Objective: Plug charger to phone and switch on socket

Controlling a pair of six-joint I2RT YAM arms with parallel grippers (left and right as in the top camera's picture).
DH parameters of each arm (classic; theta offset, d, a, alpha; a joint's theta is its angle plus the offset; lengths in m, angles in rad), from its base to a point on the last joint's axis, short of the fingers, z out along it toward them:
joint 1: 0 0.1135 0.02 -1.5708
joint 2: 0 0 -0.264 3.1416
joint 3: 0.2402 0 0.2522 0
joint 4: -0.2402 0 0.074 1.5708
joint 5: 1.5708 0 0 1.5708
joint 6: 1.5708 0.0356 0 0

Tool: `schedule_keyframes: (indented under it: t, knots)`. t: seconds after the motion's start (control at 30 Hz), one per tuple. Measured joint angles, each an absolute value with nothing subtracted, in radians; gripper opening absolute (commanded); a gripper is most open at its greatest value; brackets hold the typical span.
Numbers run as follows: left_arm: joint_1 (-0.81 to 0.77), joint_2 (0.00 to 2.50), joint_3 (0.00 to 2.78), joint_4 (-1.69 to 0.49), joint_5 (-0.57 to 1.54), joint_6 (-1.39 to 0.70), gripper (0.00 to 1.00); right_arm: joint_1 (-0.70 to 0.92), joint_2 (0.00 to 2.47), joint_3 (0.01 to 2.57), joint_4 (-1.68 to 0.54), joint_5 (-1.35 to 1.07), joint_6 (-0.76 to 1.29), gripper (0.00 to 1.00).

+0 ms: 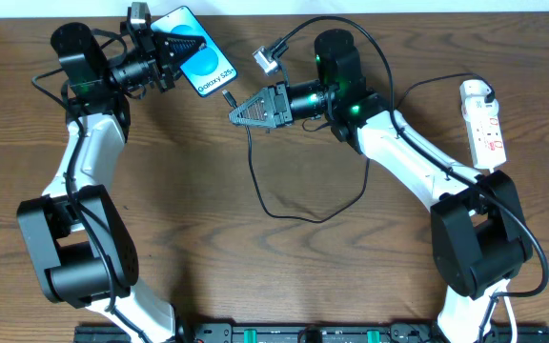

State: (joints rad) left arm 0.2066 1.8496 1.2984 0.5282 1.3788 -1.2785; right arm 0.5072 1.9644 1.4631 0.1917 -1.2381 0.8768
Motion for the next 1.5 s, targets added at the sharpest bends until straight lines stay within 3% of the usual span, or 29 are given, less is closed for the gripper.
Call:
schedule_keyframes:
  t: [1.5]
  knots:
    - [0.207, 1.849, 1.298, 0.528, 1.375, -1.279, 0.07, 0.507, 1.964, 1.463, 0.192, -1.222, 0.878, 0.01]
